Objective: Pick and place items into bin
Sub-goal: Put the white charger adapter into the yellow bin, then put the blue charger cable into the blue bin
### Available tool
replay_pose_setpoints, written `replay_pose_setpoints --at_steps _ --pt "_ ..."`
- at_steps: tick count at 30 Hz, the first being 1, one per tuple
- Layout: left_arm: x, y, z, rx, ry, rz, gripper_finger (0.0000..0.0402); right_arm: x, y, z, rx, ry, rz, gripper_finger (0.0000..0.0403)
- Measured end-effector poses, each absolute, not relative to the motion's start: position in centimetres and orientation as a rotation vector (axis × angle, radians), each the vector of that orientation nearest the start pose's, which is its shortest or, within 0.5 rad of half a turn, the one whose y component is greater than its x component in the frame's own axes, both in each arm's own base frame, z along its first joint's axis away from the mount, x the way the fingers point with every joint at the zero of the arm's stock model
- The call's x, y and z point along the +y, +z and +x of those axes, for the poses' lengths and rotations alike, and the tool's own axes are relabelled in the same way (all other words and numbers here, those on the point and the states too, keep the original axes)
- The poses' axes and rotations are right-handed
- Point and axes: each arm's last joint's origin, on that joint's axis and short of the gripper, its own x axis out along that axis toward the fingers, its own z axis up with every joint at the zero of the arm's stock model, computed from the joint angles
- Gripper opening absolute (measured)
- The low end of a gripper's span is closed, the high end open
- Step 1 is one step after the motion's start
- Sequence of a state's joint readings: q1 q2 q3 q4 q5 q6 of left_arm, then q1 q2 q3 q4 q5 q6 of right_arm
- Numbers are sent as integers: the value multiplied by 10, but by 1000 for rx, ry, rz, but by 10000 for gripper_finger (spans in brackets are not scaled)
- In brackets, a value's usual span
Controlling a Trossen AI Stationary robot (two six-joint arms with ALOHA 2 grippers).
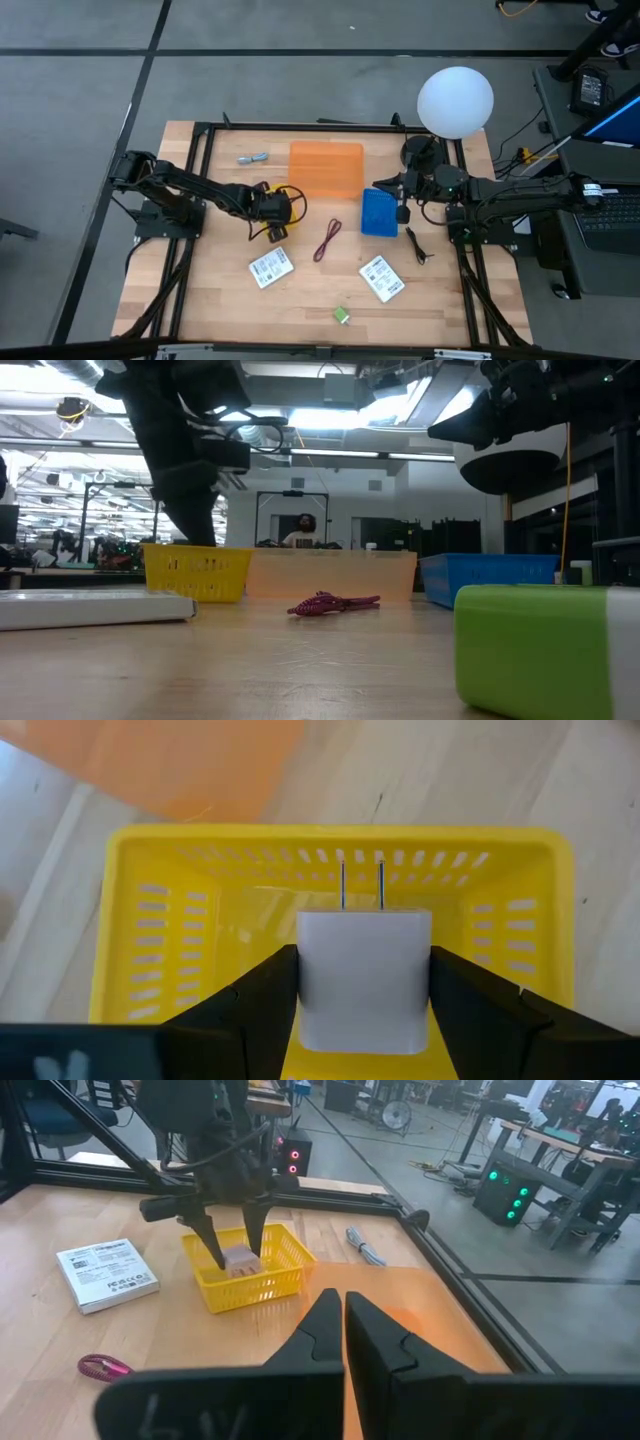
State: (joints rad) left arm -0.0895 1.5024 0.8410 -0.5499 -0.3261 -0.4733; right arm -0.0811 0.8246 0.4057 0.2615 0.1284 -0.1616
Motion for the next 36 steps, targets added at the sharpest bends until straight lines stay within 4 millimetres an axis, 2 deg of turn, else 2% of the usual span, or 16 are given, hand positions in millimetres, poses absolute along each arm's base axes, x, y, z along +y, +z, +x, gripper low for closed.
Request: replay_pose_setpoints --at_steps 9,18,23,36 --pt "-13 175 265 1083 531 -159 243 -19 237 183 174 -196 -162 0" --pt "-14 175 265 1131 410 -48 241 -19 237 183 174 -196 -162 0" --pt "-17 183 267 1176 348 -87 226 -19 237 183 174 -196 -162 0" --pt "-20 231 279 1210 288 -33 144 -19 237 183 174 -196 -162 0"
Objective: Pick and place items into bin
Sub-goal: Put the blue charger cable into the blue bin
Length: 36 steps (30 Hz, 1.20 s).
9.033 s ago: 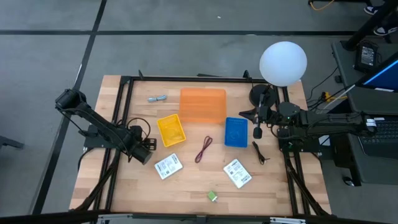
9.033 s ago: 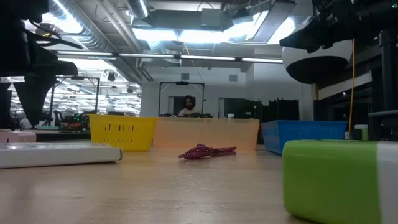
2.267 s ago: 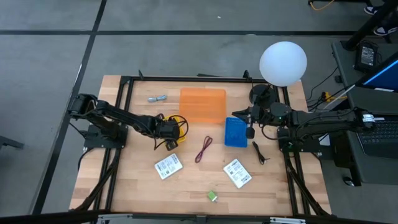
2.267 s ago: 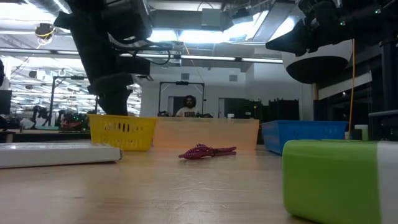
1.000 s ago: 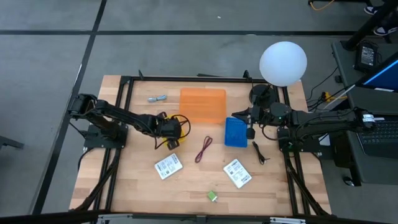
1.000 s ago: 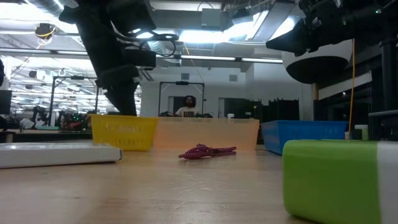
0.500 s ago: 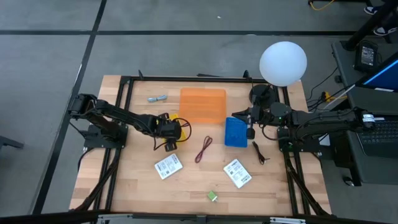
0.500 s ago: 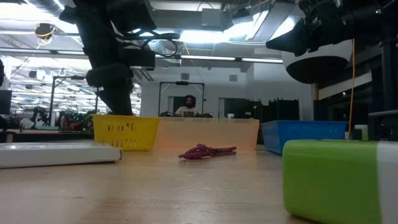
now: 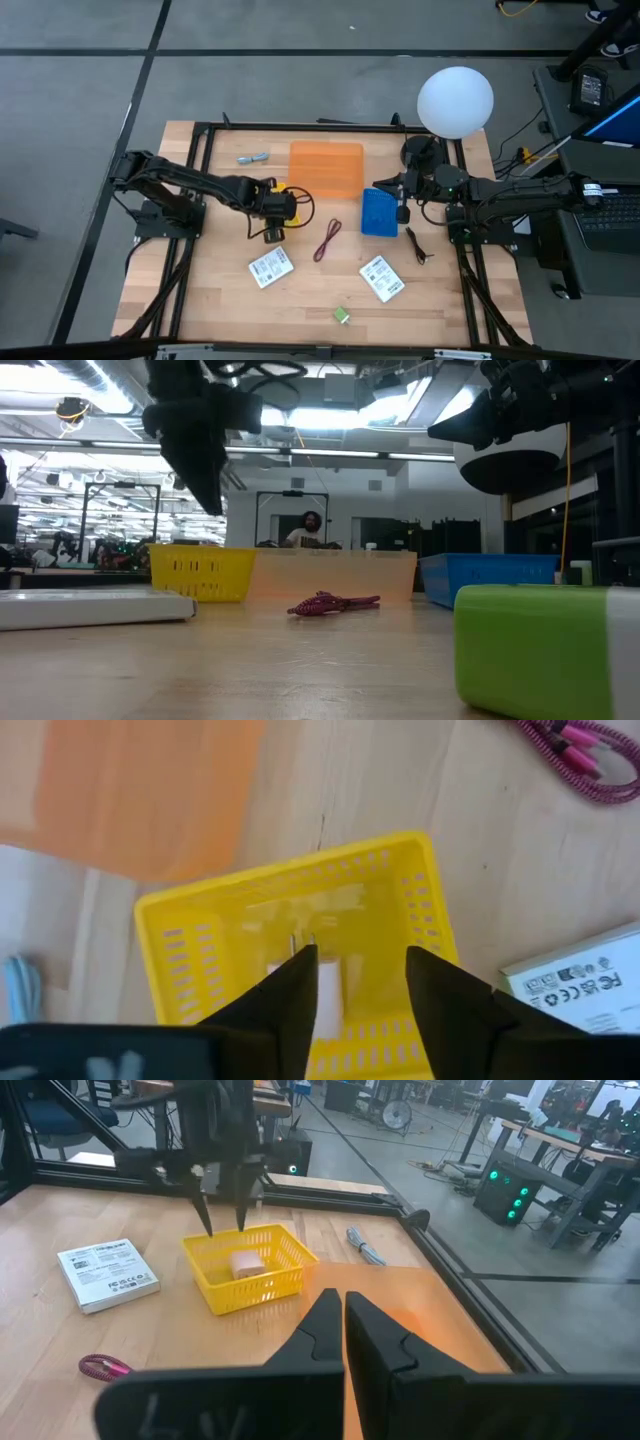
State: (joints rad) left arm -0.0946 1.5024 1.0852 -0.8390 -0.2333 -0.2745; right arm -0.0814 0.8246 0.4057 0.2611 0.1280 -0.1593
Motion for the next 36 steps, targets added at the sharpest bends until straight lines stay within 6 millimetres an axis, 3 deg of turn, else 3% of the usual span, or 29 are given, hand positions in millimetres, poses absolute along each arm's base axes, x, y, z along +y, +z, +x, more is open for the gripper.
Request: replay_pose_setpoints --at_steps 9,14,19,24,30,36 --pt "-23 236 286 1142 278 -68 91 -19 237 183 174 -196 -151 0" --pt "-33 243 293 1031 218 17 53 -19 237 183 172 -198 -135 0" --pt "-40 251 289 994 220 84 7 -18 237 183 172 -197 -135 0" --pt "-39 263 280 958 226 117 3 -16 237 184 171 -183 -137 0" --pt "-25 279 266 950 221 144 1 -12 238 184 166 -161 -142 0" --pt "9 283 239 966 365 116 1 -11 238 184 165 -156 -143 0"
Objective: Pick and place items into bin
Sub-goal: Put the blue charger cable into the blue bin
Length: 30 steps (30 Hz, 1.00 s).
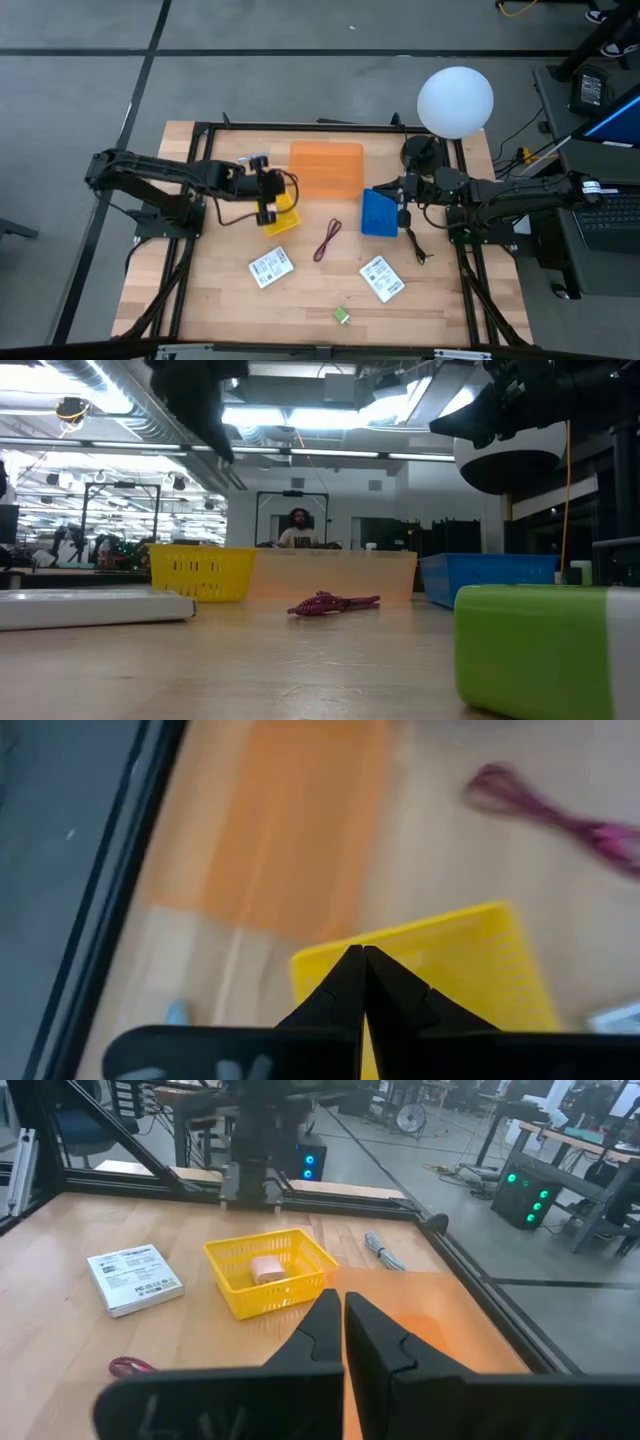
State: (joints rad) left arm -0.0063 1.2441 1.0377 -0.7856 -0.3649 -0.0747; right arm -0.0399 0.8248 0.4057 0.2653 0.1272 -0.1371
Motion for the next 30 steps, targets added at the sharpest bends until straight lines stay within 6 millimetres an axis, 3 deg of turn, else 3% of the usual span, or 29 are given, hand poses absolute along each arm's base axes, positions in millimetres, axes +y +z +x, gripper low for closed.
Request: replay_pose_setpoints --at_steps 10,22,30 --pt "69 264 197 982 595 46 1 -11 238 184 166 -156 -146 0" --pt "125 243 180 1088 712 95 7 -14 238 184 166 -173 -147 0" --pt "148 235 183 1062 728 87 66 -14 239 184 163 -172 -216 0"
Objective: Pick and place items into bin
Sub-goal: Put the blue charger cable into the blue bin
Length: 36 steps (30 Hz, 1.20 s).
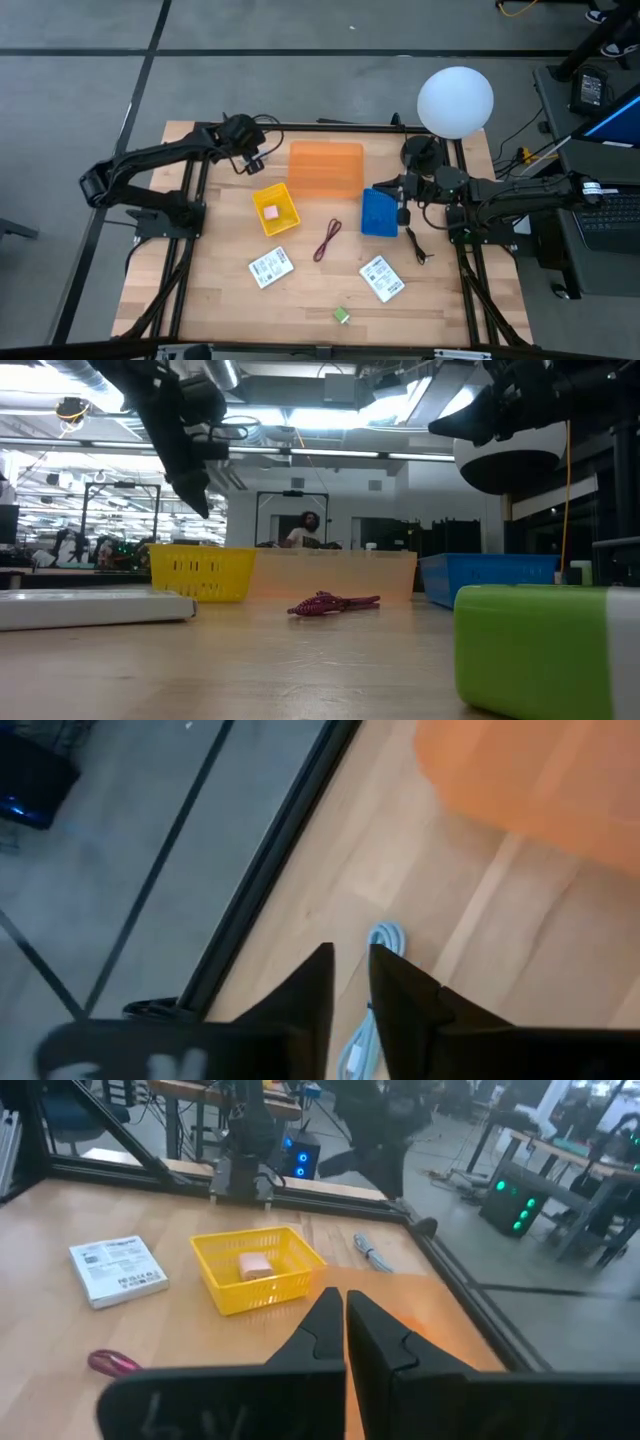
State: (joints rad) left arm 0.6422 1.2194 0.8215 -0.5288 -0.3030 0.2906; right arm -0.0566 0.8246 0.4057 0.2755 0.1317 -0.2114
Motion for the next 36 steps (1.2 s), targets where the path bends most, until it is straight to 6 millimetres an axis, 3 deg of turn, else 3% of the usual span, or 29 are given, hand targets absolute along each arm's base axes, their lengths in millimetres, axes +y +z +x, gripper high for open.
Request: replay_pose_setpoints --at_steps 10,15,30,36 --pt "159 211 192 1148 746 9 171 -14 247 185 88 -185 -292 0" --pt "162 204 193 1197 772 26 203 -15 250 185 58 -190 -326 0" --pt "163 198 181 1274 712 -83 207 -15 253 185 32 -196 -378 0" --pt "173 184 179 1339 674 -101 205 -15 254 185 24 -197 -373 0"
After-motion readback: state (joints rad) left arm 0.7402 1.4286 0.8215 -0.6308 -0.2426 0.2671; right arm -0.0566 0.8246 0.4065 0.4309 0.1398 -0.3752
